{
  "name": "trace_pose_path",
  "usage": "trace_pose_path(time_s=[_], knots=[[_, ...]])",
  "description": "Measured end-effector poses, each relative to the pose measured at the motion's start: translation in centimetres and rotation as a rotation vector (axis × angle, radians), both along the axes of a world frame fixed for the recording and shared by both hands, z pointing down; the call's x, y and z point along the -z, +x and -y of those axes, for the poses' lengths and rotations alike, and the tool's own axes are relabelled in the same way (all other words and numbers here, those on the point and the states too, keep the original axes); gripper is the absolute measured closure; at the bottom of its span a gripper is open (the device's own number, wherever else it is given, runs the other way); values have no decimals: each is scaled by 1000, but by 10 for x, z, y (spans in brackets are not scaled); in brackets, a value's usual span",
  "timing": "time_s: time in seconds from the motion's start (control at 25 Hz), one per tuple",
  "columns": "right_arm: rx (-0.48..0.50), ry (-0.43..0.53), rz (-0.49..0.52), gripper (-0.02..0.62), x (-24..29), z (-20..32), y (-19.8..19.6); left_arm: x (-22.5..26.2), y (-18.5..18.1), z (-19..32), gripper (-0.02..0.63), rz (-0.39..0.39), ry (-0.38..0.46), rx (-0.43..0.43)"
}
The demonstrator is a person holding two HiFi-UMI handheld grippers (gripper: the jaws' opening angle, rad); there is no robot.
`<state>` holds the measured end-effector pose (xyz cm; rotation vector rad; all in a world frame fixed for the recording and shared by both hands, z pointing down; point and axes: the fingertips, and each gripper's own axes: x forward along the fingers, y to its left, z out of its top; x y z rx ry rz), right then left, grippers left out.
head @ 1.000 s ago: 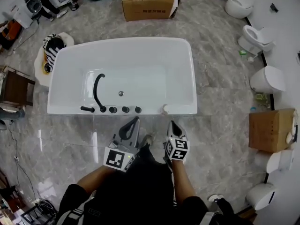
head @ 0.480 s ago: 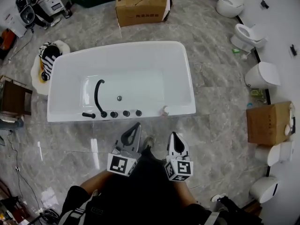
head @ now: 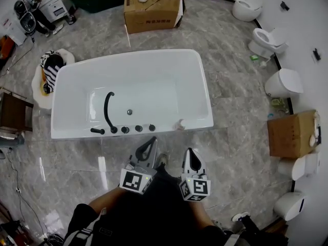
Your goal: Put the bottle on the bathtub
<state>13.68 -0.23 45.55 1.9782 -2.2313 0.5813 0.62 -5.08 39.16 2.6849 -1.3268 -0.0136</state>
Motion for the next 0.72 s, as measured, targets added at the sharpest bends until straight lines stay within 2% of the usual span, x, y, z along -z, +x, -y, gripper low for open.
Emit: trace_pose_path(time_s=[0.72], knots=[[-5, 12, -19, 586, 0, 1, -8, -9, -10, 5, 591, 10, -7, -30]])
